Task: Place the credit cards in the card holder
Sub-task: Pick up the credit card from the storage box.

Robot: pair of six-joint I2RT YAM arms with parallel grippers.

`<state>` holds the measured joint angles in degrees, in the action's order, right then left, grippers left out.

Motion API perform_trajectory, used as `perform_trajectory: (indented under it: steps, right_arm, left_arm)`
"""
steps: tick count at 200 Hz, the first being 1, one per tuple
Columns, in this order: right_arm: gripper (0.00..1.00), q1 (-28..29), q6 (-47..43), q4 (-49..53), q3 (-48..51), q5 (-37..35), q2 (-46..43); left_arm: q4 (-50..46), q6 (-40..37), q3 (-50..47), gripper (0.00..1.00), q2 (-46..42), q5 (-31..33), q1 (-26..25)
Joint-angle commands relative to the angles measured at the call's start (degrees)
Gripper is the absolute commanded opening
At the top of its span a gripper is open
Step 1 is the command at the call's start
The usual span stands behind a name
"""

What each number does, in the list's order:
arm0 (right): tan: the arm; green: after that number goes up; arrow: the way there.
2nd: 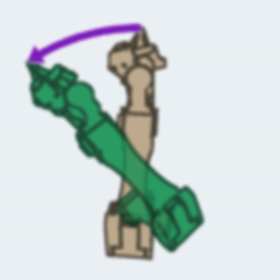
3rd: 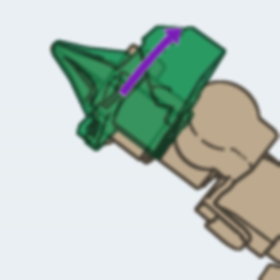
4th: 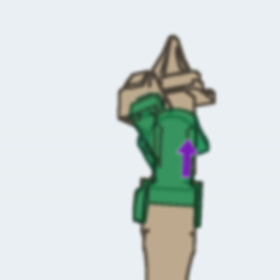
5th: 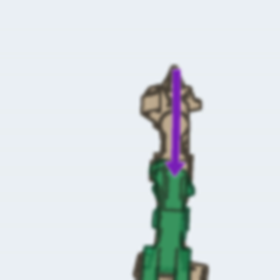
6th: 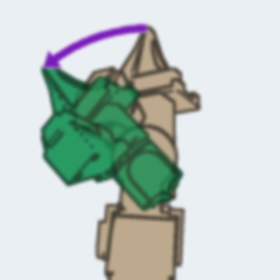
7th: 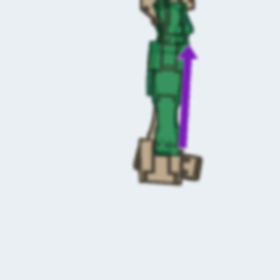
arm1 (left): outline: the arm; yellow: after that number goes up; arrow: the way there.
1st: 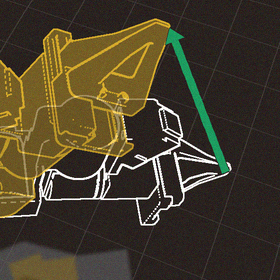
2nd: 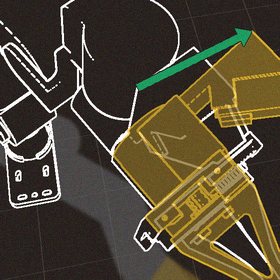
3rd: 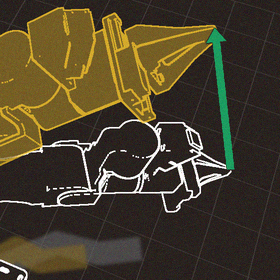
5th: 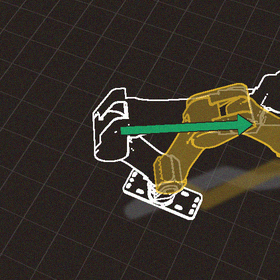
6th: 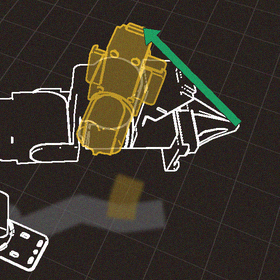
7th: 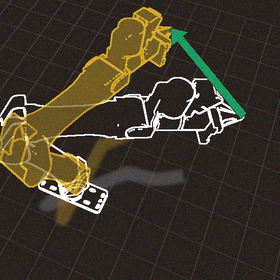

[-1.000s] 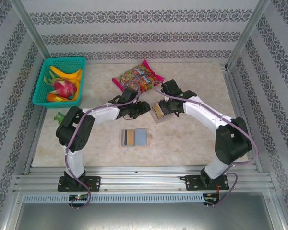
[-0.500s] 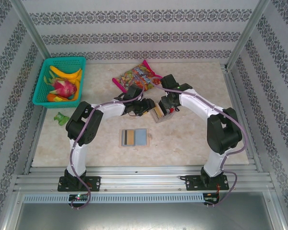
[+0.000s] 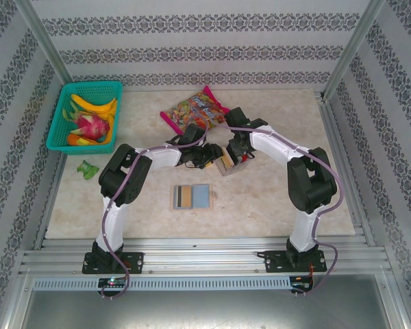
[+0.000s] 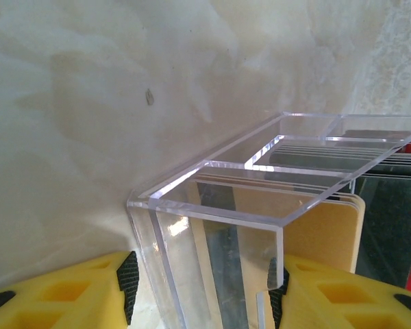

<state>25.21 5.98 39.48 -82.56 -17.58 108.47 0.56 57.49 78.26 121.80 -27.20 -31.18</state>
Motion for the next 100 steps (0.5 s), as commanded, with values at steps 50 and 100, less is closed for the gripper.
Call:
perform_trajectory:
  steps: [50,100]
  right_arm:
    - [0.4,0.28,-0.52,0.36,-0.28,-7.03,-2.23]
    - [0.34,0.48,-0.62,0.18,0.12,-6.23,-2.72]
  left_arm:
    - [1.93,1.31,-0.47,0.54,1.6,-0.11,-0.64]
    - [1.86,1.3,-0.32,0.54,1.49,-0.31,-0.64]
